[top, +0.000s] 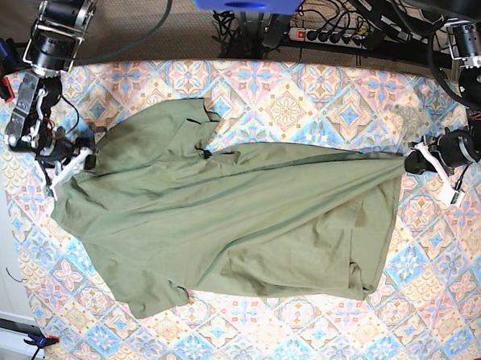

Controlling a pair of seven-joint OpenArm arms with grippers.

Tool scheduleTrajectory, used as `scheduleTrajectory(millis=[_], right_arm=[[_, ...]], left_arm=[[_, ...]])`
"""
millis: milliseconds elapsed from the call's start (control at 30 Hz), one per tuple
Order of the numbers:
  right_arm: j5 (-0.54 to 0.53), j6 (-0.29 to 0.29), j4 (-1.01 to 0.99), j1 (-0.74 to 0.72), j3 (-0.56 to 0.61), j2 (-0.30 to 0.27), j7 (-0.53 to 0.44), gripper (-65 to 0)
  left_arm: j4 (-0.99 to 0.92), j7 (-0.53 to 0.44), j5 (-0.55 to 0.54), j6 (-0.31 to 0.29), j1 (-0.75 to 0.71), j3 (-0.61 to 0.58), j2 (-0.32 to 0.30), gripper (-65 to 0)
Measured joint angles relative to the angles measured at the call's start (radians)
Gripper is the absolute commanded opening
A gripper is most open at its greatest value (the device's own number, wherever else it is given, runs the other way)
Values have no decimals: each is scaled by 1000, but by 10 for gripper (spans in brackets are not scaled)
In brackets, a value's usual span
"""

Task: Layout the t-shirt on the table in an organized manner, then fold the t-shirt properly
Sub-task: 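Drag the shirt with both grippers to spread it across the table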

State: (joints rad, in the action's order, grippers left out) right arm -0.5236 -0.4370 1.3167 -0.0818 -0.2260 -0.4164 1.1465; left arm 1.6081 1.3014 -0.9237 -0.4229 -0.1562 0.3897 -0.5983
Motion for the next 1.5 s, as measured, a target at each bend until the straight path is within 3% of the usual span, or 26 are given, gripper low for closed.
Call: scheduleTrajectory(millis=[300,633,700,867,1000,1167,1233,1367,1500], right_arm=[[-9,0,-1,48,-3,3,-14,-406],[-8,3,3,35,-11,74,-31,-409],[-7,3,4,34,-12,80,-32,-442],[-20,0,-16,30,-19,84,-32,-619],[-35,-8,-51,30,-183,103,-12,-629],[-35,-13,-120,19,-351,74,31,-630],[-8,-7,-151,-24,-364,43,74,-630],[-8,-4,-171,-100,-368,-42,41,-630],[-3,-3,-183,-89,-370,-60,55,-630]], left_arm=[[0,0,1,0,0,0,3,-650],[0,0,0,0,3,0,3,-650],[0,0,0,0,3,0,3,-650],[0,-6,0,0,6,1,3,-650],[-1,-93,0,0,10,2,2,-650],[-1,-105,-3,-1,9,3,0,-650],[-1,-105,-4,-2,13,3,2,-650],[-2,-108,-6,2,26,3,-1,-650],[0,-46,-11,-1,4,3,0,-650]])
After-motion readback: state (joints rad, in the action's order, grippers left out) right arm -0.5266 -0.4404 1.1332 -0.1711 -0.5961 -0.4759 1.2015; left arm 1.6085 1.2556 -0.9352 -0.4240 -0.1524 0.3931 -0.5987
